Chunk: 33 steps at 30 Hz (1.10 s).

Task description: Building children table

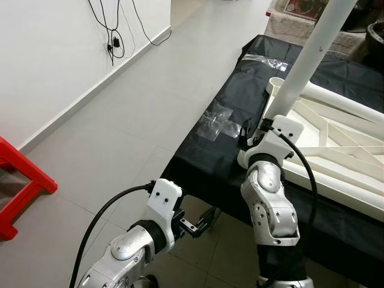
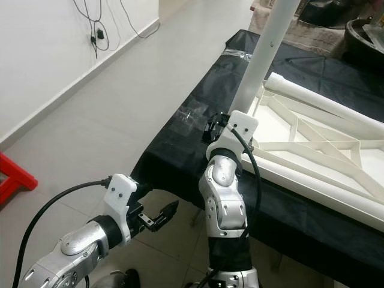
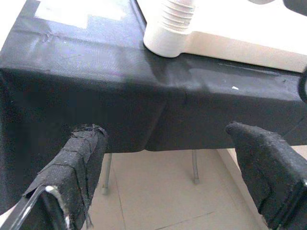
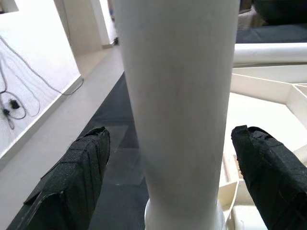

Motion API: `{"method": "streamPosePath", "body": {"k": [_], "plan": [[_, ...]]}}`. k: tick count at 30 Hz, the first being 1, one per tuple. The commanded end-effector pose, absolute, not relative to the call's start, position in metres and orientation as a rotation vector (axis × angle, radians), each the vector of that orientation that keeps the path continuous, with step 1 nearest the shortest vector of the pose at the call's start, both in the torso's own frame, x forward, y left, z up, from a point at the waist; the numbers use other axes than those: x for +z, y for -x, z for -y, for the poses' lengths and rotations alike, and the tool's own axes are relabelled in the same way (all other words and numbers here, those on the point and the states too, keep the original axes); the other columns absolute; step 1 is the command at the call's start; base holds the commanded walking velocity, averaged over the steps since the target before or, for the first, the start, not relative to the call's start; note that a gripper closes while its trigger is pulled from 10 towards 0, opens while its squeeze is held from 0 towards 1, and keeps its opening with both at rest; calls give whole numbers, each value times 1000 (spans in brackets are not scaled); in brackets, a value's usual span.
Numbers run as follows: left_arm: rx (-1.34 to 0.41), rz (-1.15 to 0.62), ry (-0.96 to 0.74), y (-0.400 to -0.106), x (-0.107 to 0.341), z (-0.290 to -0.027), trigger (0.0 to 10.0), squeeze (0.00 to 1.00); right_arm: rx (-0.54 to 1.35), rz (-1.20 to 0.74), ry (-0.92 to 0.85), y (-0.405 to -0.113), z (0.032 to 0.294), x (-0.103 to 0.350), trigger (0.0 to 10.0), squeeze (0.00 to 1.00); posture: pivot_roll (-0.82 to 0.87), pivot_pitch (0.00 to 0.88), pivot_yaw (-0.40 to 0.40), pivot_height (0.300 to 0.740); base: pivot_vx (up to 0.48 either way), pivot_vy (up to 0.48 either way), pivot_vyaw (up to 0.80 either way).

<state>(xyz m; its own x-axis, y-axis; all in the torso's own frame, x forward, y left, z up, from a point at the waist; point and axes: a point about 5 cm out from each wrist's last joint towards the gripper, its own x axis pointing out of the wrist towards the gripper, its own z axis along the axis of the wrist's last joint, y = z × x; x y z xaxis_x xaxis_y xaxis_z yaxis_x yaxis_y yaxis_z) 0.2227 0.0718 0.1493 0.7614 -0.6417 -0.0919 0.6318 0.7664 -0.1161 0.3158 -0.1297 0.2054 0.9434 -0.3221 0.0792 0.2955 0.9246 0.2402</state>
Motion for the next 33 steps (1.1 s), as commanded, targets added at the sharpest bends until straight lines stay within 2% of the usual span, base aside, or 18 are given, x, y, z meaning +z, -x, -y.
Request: {"method": "streamPosePath", "body": {"k": [1, 17, 19, 21, 24, 26, 29, 31, 33], "plan": [[-698, -138, 83, -223, 146, -71, 10000, 0, -306, 90, -237, -310, 128, 200, 10000, 0, 164, 158, -64, 740, 0, 0, 0], [-690, -139, 76, -237, 138, -70, 10000, 0, -175, -3, -164, -280, 141, 177, 10000, 0, 127, 115, -56, 740, 0, 0, 0], [-689, -136, 78, -240, 137, -69, 10000, 0, -98, -33, -149, -263, 152, 168, 10000, 0, 112, 101, -51, 740, 0, 0, 0], [-689, -136, 78, -240, 137, -69, 10000, 0, -98, -33, -149, -263, 152, 168, 10000, 0, 112, 101, -51, 740, 0, 0, 0], [-689, -133, 77, -243, 135, -67, 10000, 0, -47, -57, -153, -253, 166, 160, 10000, 0, 113, 92, -51, 740, 0, 0, 0], [-687, -128, 71, -245, 135, -67, 10000, 0, -40, -53, -144, -248, 187, 153, 10000, 0, 117, 84, -51, 740, 0, 0, 0], [-687, -128, 71, -245, 135, -67, 10000, 0, -40, -53, -144, -248, 187, 153, 10000, 0, 117, 84, -51, 740, 0, 0, 0], [-679, -125, 64, -246, 134, -67, 10000, 0, -36, -30, -123, -251, 207, 153, 10000, 0, 120, 71, -52, 740, 0, 0, 0], [-676, -125, 61, -246, 133, -67, 10000, 0, -29, -17, -119, -253, 212, 155, 10000, 0, 120, 71, -52, 740, 0, 0, 0]]}}
